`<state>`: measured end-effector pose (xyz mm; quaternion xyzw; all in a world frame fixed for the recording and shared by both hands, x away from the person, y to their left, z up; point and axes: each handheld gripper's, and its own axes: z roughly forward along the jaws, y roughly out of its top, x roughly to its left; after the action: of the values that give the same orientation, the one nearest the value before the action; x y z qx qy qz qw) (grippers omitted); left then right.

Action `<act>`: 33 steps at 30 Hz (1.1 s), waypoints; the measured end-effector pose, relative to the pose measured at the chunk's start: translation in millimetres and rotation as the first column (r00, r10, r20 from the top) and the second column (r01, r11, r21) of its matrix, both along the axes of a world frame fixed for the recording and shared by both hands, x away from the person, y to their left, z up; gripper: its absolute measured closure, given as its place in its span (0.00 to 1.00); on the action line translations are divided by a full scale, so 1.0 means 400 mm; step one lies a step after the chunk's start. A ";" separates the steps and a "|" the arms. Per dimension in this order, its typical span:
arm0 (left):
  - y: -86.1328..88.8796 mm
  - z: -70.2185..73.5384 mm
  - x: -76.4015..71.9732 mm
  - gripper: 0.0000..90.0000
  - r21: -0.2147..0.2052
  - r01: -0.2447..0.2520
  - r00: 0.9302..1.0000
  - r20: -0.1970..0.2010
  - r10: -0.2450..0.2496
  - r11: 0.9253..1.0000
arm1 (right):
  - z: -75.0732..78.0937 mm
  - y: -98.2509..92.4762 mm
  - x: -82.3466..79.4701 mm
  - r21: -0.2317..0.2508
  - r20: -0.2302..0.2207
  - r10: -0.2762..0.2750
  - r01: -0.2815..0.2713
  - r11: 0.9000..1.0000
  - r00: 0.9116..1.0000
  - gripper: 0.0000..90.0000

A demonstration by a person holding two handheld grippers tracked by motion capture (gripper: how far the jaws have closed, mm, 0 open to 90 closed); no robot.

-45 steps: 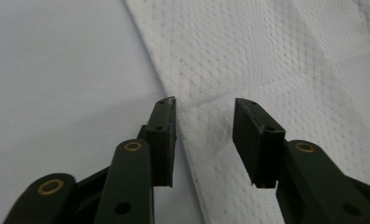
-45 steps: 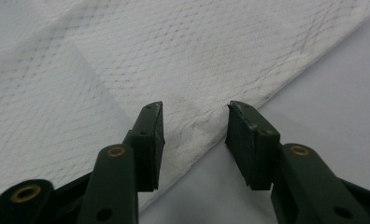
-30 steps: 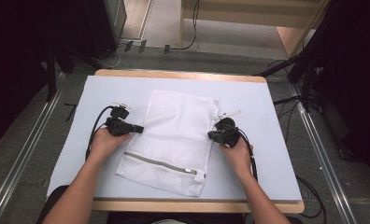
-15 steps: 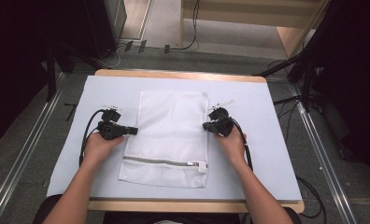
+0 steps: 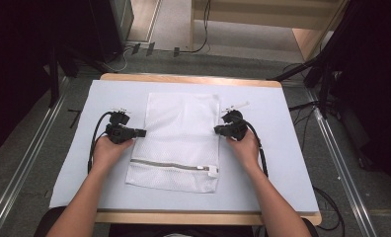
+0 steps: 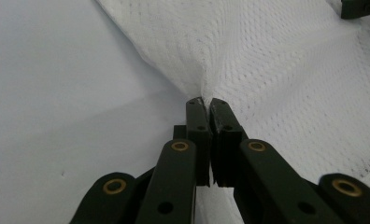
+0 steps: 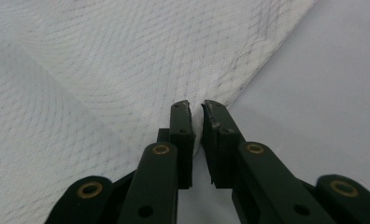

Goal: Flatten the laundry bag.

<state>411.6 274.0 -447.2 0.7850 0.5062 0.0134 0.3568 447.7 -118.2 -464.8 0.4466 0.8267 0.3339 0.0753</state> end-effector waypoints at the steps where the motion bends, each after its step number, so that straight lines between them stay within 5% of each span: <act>1: -0.003 0.001 0.001 0.98 0.003 -0.002 1.000 -0.001 0.002 1.000 | 0.000 -0.003 -0.003 -0.001 0.000 -0.004 0.004 1.000 1.000 0.92; 8: -0.004 0.015 0.003 0.75 -0.015 0.011 1.000 0.004 -0.011 1.000 | 0.018 -0.021 -0.025 0.043 0.002 0.004 -0.004 0.999 1.000 0.81; 13: -0.008 0.056 -0.022 0.61 -0.024 0.021 0.999 0.047 -0.020 0.999 | 0.034 -0.025 -0.047 0.061 0.003 0.019 -0.020 0.998 1.000 0.74; 16: -0.012 0.088 -0.046 0.56 -0.026 0.043 0.996 0.083 -0.041 0.999 | 0.049 -0.031 -0.065 0.077 0.016 0.038 -0.039 0.996 0.999 0.70; 20: -0.022 0.104 -0.067 0.53 -0.048 0.078 0.994 0.077 -0.074 0.996 | 0.066 -0.042 -0.097 0.097 0.024 0.058 -0.060 0.993 0.998 0.68; 33: -0.099 0.089 -0.106 0.51 -0.026 0.199 0.978 0.063 -0.197 0.980 | 0.061 -0.057 -0.206 0.135 0.023 0.136 -0.138 0.981 0.990 0.70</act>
<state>369.0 234.5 -411.4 0.8249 0.4147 -0.0066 0.3840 365.3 -140.9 -440.4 0.3906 0.8301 0.3970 0.0269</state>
